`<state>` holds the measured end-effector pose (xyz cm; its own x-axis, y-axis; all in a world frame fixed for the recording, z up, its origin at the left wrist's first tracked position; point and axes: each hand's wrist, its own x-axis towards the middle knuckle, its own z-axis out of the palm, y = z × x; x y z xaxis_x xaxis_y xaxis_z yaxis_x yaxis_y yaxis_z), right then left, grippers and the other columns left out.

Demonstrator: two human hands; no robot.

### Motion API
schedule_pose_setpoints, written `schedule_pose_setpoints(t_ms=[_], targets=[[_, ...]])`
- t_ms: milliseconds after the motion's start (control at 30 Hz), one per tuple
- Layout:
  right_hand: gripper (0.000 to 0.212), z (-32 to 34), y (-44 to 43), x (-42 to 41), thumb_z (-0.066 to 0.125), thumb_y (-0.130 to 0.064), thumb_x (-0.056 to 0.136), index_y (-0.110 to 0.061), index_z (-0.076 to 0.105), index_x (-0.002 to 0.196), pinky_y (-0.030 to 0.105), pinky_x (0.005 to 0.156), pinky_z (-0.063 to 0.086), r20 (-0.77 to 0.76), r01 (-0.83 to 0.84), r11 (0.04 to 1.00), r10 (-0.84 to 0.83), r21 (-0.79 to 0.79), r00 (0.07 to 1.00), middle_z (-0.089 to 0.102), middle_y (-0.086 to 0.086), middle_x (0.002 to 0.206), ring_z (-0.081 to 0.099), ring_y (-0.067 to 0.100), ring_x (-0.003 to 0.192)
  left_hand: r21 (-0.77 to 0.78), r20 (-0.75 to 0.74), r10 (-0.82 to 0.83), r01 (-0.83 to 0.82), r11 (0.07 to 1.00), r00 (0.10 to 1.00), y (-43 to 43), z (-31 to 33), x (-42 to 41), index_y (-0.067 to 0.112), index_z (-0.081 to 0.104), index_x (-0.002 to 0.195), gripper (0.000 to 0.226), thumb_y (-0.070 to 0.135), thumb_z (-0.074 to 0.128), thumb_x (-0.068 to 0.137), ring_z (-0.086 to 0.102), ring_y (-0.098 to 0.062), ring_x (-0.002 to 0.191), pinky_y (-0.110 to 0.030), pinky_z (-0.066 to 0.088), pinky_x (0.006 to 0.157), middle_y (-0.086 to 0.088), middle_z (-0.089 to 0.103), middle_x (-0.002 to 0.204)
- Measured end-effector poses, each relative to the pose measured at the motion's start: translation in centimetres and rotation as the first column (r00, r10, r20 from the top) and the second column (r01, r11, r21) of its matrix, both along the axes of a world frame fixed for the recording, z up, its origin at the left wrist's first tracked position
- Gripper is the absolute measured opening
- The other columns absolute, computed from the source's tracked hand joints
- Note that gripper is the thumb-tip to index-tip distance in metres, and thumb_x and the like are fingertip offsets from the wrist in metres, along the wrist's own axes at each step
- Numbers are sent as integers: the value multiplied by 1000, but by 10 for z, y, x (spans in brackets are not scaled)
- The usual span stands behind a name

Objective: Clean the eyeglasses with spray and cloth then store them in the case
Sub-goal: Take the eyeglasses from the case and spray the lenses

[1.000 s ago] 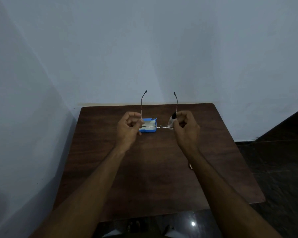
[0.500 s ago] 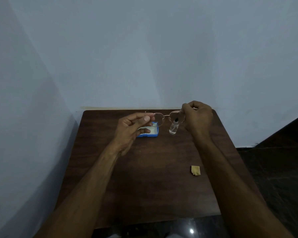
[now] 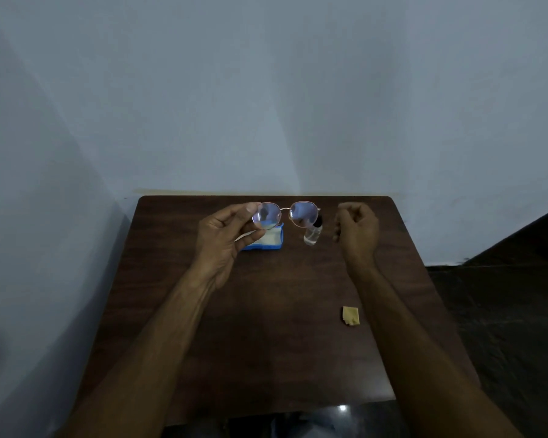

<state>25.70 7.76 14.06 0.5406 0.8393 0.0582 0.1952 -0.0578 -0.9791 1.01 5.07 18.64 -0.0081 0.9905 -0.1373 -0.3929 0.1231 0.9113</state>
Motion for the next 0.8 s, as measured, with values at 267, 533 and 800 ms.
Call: schedule_pose_setpoints(t_ms=[267, 533, 800], targets=[[58, -110, 53, 40, 76, -5, 86, -4, 55, 140, 51, 107, 50, 322, -62, 961, 151, -270, 934, 57, 18, 140, 56, 34, 129, -95, 42, 131, -127, 987, 990, 17, -5, 14, 10, 78, 100, 12, 9, 66, 97, 75, -13, 88, -28, 63, 76, -2, 80, 98], [55, -149, 94, 37, 79, -13, 87, -10, 55, 136, 37, 99, 51, 328, -250, 895, 377, -369, 866, 59, 9, 135, 59, 26, 123, -127, 54, 191, -183, 975, 980, 33, -7, 32, 10, 76, 105, 14, 12, 67, 95, 76, -16, 96, -25, 63, 74, -5, 79, 107], [50, -176, 99, 31, 76, -26, 94, -16, 53, 138, 49, 99, 55, 263, -251, 895, 359, -368, 895, 66, 6, 130, 65, 27, 118, -122, 54, 178, -170, 978, 983, 42, -7, 51, 7, 74, 109, 26, 19, 71, 86, 75, -17, 99, -27, 63, 75, -9, 76, 112]])
